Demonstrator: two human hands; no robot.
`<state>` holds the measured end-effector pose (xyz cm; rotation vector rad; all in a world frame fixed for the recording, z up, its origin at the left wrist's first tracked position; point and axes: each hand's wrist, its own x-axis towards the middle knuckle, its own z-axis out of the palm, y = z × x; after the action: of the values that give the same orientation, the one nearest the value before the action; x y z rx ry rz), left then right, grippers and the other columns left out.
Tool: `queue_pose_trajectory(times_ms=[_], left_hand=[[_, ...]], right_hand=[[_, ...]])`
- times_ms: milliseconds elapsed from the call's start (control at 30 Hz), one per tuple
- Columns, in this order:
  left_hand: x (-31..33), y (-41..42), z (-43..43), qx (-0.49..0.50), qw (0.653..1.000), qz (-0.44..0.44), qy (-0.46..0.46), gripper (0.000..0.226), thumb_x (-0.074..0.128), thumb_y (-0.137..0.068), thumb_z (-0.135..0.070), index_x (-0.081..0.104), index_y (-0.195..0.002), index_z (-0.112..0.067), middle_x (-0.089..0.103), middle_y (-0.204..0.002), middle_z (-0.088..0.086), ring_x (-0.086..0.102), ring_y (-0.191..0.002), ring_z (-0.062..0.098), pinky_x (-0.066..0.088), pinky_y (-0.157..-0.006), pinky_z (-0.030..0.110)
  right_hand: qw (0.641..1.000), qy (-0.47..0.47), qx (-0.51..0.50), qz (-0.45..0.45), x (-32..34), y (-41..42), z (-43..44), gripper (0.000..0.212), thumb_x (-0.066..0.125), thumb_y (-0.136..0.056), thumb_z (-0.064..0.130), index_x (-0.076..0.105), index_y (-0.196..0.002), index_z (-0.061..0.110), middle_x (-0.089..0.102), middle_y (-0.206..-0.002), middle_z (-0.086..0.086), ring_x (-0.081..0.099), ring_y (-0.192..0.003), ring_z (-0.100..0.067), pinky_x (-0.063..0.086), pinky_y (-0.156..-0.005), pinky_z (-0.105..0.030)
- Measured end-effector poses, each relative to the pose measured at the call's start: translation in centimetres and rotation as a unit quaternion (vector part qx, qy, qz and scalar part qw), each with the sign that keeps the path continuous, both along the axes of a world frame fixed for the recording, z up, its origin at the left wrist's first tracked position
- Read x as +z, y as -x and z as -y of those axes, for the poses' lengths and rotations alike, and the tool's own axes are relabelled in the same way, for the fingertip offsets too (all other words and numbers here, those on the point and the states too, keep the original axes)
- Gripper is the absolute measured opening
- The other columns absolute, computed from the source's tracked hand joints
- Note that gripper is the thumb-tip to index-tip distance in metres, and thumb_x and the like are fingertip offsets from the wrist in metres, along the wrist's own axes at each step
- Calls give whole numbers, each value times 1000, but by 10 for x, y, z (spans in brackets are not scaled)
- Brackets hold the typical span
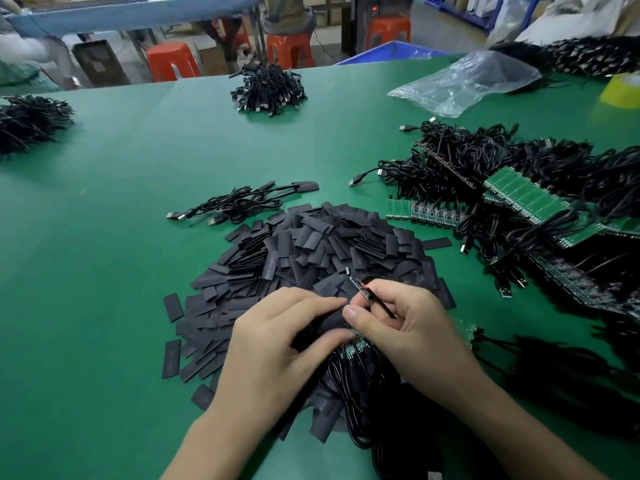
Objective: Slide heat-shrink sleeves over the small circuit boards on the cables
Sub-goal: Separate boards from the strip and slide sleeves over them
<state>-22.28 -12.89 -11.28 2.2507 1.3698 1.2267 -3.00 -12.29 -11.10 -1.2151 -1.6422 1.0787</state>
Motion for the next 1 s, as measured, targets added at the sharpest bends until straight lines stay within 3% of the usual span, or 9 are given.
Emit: queue_pose_trajectory(times_ms=[133,200,267,333,400,533,700,1000], left_hand=[[-4,4,-4,19,999,36,-4,24,82,-82,-28,80,-105,-20,73,-95,-13,69,-87,6,52,-79,20],[-3,10,-6,36,998,59,12,25,82,-81,-30,80,-105,-22,74,-95,-16,70,-85,7,51,-78,18],[-2,13,-8,47,996,78,19,25,83,-80,-30,80,-104,-23,75,-95,-17,70,-85,6,50,-79,16],[-2,15,-10,50,994,89,26,25,82,-79,-29,79,-103,-26,75,-96,-20,71,-86,5,50,-80,14],[-2,15,-10,49,994,90,26,24,82,-80,-29,79,-103,-28,75,-95,-21,71,-85,6,51,-79,15],[-2,15,-10,38,995,89,24,21,79,-81,-32,80,-101,-27,75,-95,-22,72,-83,7,53,-78,18],[-4,14,-10,30,996,85,18,23,79,-81,-31,81,-102,-22,76,-94,-15,71,-79,12,55,-77,25],[-5,13,-8,29,997,67,2,24,85,-80,-23,81,-103,-18,76,-94,-11,71,-82,9,54,-79,22]], right_hand=[[1000,14,15,-12,2,-1,-2,28,60,-95,45,69,-82,21,35,-58,9,33,-53,-5,29,-52,-19],[998,49,10,-46,2,-2,-6,47,42,-97,57,72,-84,24,32,-60,3,31,-52,-8,28,-51,-22],[991,97,8,-93,2,-4,-9,56,32,-99,56,74,-81,24,28,-64,-2,27,-52,-9,25,-50,-22],[992,93,3,-80,2,-6,-10,51,34,-100,52,70,-79,22,30,-62,4,28,-53,-8,26,-52,-23],[999,45,-2,-12,3,-7,-8,42,40,-99,50,62,-78,20,33,-58,10,31,-52,-7,28,-55,-24],[998,-19,4,55,6,-7,-4,38,46,-103,41,55,-73,18,36,-52,12,33,-48,-2,28,-49,-17],[998,-27,-4,63,6,-6,-3,37,52,-106,27,57,-71,19,37,-51,11,33,-47,-3,27,-48,-18],[999,-26,-21,38,1,-4,-1,36,51,-104,36,62,-75,19,33,-49,11,30,-44,-4,23,-45,-16]])
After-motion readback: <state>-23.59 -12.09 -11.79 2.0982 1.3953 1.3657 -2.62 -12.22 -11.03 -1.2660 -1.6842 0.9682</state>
